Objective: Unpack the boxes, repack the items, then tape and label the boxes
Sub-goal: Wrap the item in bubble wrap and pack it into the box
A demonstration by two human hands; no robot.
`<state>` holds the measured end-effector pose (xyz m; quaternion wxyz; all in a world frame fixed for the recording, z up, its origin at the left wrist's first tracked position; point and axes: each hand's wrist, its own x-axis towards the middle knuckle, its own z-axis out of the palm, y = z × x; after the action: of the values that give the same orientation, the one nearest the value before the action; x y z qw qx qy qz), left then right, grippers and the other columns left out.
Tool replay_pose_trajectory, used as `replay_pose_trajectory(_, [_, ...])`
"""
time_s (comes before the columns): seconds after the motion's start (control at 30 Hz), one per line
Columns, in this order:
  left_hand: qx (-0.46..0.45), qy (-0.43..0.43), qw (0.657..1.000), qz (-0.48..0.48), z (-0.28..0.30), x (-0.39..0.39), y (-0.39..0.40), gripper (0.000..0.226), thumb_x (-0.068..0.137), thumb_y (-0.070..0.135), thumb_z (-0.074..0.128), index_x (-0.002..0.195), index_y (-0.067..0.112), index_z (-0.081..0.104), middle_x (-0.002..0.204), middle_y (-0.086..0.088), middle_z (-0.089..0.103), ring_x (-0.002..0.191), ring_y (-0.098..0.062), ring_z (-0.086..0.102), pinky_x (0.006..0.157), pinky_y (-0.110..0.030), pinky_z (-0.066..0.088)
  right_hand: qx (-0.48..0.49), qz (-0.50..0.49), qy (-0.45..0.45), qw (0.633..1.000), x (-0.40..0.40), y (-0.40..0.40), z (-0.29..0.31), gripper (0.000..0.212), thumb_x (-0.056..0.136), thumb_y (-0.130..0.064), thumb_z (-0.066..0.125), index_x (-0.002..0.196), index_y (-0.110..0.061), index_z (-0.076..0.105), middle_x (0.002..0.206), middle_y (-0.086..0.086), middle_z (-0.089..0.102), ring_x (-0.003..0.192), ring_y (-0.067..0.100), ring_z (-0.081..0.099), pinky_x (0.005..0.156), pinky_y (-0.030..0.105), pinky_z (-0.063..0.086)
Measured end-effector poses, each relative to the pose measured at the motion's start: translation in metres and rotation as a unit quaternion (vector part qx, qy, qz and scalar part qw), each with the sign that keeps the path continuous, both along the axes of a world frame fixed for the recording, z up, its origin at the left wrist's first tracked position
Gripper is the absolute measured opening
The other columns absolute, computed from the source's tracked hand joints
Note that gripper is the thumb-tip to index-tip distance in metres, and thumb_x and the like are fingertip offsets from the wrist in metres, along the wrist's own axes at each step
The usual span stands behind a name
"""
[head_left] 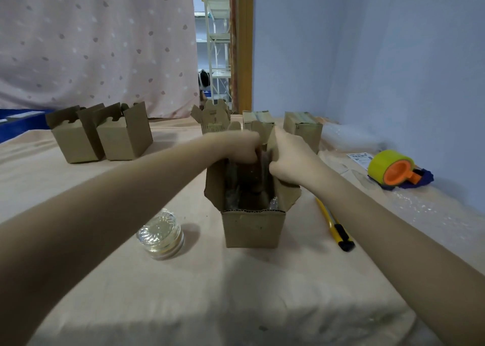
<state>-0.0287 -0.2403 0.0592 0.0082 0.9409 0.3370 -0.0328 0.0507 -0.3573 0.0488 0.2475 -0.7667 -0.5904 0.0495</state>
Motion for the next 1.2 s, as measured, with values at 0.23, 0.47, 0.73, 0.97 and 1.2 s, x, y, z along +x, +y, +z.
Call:
replay_pose_trajectory(0.23, [0.09, -0.014, 0.996, -0.003, 0.01, -0.005, -0.014, 0.023, 0.089, 0.022, 0.063, 0.107, 0.008, 0.064, 0.092, -0.005, 0.063, 0.086, -0.019, 0.061, 0.079, -0.029, 0.054, -0.011, -0.016, 0.022, 1.0, 0.0, 0.003, -0.001, 0.07, 0.089, -0.006, 0.057, 0.149, -0.008, 0.02, 0.119, 0.014, 0.053, 0.085, 0.021, 0.049, 0.062, 0.028, 0.044])
replay_pose_trajectory(0.47, [0.124, 0.145, 0.98, -0.055, -0.015, 0.002, -0.01, 0.027, 0.094, 0.02, 0.056, 0.12, 0.012, 0.056, 0.072, 0.004, 0.043, 0.077, -0.016, 0.049, 0.068, -0.026, 0.041, -0.038, -0.03, 0.029, 0.998, -0.002, -0.001, 0.001, 0.041, 0.089, -0.009, 0.056, 0.127, -0.002, 0.043, 0.097, 0.011, 0.052, 0.069, 0.016, 0.047, 0.049, 0.026, 0.036])
replay_pose_trajectory(0.73, [0.169, 0.245, 0.948, -0.114, -0.033, -0.005, 0.009, 0.032, 0.09, 0.024, 0.059, 0.121, 0.017, 0.057, 0.098, -0.004, 0.06, 0.09, -0.024, 0.059, 0.08, -0.034, 0.051, -0.065, -0.021, 0.072, 0.995, -0.001, -0.003, -0.003, 0.043, 0.085, 0.0, 0.049, 0.128, 0.005, 0.045, 0.088, 0.013, 0.054, 0.076, 0.022, 0.045, 0.061, 0.032, 0.037])
replay_pose_trajectory(0.97, [0.122, 0.255, 0.949, -0.136, -0.048, 0.003, -0.002, 0.03, 0.094, 0.023, 0.054, 0.121, 0.011, 0.058, 0.095, -0.001, 0.058, 0.087, -0.02, 0.053, 0.068, -0.027, 0.044, -0.066, -0.005, 0.038, 0.997, -0.002, -0.003, -0.004, 0.031, 0.086, -0.002, 0.05, 0.117, 0.001, 0.047, 0.073, 0.005, 0.041, 0.06, 0.015, 0.04, 0.05, 0.026, 0.034])
replay_pose_trajectory(1.2, [0.318, 0.151, 0.92, -0.174, -0.007, -0.009, -0.003, 0.043, 0.092, 0.027, 0.056, 0.133, 0.017, 0.045, 0.101, -0.005, 0.061, 0.079, -0.02, 0.052, 0.062, -0.027, 0.036, -0.049, 0.013, 0.029, 0.998, 0.001, 0.001, -0.008, 0.032, 0.086, -0.006, 0.053, 0.117, -0.005, 0.044, 0.083, 0.006, 0.047, 0.066, 0.014, 0.045, 0.051, 0.027, 0.039])
